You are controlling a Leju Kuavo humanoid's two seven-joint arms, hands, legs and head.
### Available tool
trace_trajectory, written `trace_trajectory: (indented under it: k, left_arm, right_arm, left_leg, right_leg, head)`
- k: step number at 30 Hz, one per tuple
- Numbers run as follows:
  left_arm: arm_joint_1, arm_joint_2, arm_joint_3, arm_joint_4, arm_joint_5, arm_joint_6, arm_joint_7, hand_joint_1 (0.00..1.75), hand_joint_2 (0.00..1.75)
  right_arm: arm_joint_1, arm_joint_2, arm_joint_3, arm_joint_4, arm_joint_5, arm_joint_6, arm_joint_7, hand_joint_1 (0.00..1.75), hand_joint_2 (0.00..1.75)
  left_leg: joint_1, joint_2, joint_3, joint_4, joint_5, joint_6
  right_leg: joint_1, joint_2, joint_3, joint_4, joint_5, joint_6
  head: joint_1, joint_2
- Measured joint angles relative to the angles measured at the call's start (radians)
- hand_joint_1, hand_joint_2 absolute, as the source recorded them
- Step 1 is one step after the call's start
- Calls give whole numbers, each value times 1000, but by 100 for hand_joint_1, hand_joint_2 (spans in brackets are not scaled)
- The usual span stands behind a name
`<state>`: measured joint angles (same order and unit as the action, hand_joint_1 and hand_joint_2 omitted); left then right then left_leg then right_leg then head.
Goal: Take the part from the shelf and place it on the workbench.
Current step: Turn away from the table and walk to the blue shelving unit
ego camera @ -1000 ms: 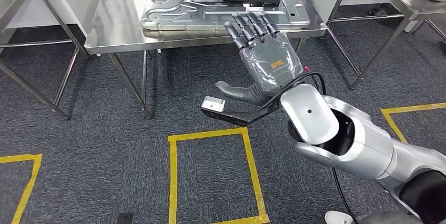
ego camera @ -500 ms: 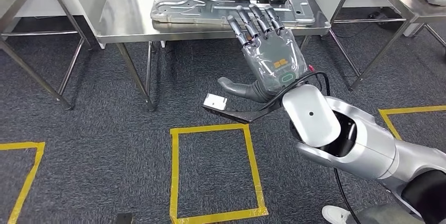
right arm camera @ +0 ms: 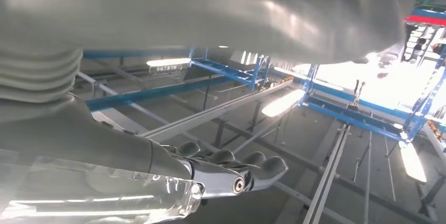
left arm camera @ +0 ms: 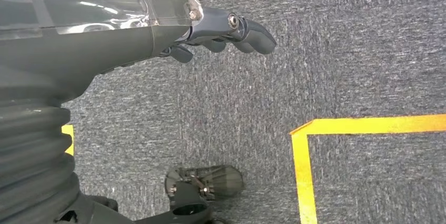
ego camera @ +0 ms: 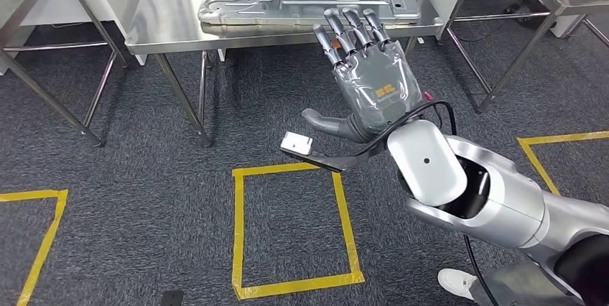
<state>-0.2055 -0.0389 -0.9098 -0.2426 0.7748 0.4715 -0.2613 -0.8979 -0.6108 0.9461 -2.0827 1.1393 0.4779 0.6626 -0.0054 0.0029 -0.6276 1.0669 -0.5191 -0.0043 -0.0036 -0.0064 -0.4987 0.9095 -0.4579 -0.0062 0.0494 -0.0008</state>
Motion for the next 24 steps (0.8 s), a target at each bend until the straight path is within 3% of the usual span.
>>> trace_trajectory:
  k: [1,2,3,4,5,8,10,12,14,16,17,18,19,20,22,24]
  left_arm:
    - [0,0,0,0,0,0,0,0,175]
    - [1,0,0,0,0,0,0,0,175]
    - [1,0,0,0,0,0,0,0,175]
    - [2,0,0,0,0,0,0,0,175]
    - [2,0,0,0,0,0,0,0,175]
    - [1,1,0,0,-2,0,1,0,175]
    - [1,1,0,0,-3,0,2,0,175]
    - [2,0,0,0,-3,0,2,0,175]
    - [0,-1,0,0,-3,0,2,0,175]
    - [0,-2,0,0,-3,0,2,0,175]
    - [0,-3,0,0,-3,0,2,0,175]
    - [1,-3,0,0,-3,0,2,0,175]
    - [2,-2,0,0,-3,-1,3,0,175]
    - [2,-3,0,0,-3,-1,3,0,175]
    - [2,-3,0,0,-4,-1,3,0,175]
    - [2,-4,0,0,-5,-2,3,0,175]
  right_arm:
    - [0,0,3,0,3,0,0,0,0]
    - [0,0,7,0,5,0,0,0,0]
    - [0,-1,11,0,8,-1,0,0,0]
    - [1,-1,15,0,10,-3,0,0,0]
    - [1,0,18,-1,12,-6,0,0,0]
    - [1,-1,20,-3,20,-18,0,0,0]
    - [1,-3,20,-4,23,-23,0,0,0]
    - [1,-4,20,-5,24,-25,0,0,0]
    - [1,-7,20,-6,24,-27,0,0,0]
    - [2,-9,21,-6,24,-30,0,0,0]
    - [5,-10,21,-6,23,-31,0,0,0]
    - [7,-10,21,-5,22,-31,0,0,0]
    - [8,-10,21,-5,22,-32,0,0,0]
    - [9,-10,21,-5,21,-32,0,0,0]
    - [7,-10,20,-5,18,-34,0,0,0]
    - [6,-10,19,-5,14,-36,0,0,0]
  left_leg:
    - [2,-1,-28,75,-43,-4]
    - [4,-1,-52,140,-73,-6]
    - [5,-2,-61,177,-84,-7]
    - [5,-2,-51,176,-76,-5]
    - [4,-3,-20,135,-52,-2]
    - [0,-9,114,-69,15,16]
    - [-4,-11,143,-123,20,23]
    - [-3,-11,137,-130,30,29]
    - [1,-10,127,-138,46,38]
    - [2,-8,109,-139,61,44]
    - [2,-7,100,-138,68,46]
    - [1,-7,90,-138,75,46]
    - [1,-6,82,-137,81,45]
    - [1,-6,75,-136,86,43]
    - [0,-6,65,-133,94,38]
    - [-3,-4,56,-129,103,30]
  right_leg:
    - [2,-1,-9,2,5,-4]
    - [3,-1,-18,5,10,-6]
    - [5,-2,-28,8,14,-7]
    - [6,-2,-37,12,19,-6]
    - [8,-2,-44,15,22,-5]
    - [11,-4,-57,22,31,3]
    - [11,-5,-63,23,39,13]
    - [9,-5,-68,26,42,23]
    - [7,-2,-88,74,-5,33]
    - [4,1,-135,205,-96,44]
    - [3,1,-157,275,-132,47]
    - [3,1,-167,322,-149,50]
    - [3,1,-159,331,-146,51]
    - [2,1,-130,295,-123,50]
    - [3,1,-36,145,-62,46]
    - [4,4,28,31,-33,39]
  head:
    - [-4,0]
    - [-7,0]
    - [-8,0]
    - [-9,0]
    - [-10,0]
    - [-10,0]
    - [-10,0]
    - [-11,0]
    - [-9,0]
    - [-3,0]
    - [-1,0]
    - [1,0]
    - [2,0]
    - [4,0]
    - [8,0]
    - [12,0]
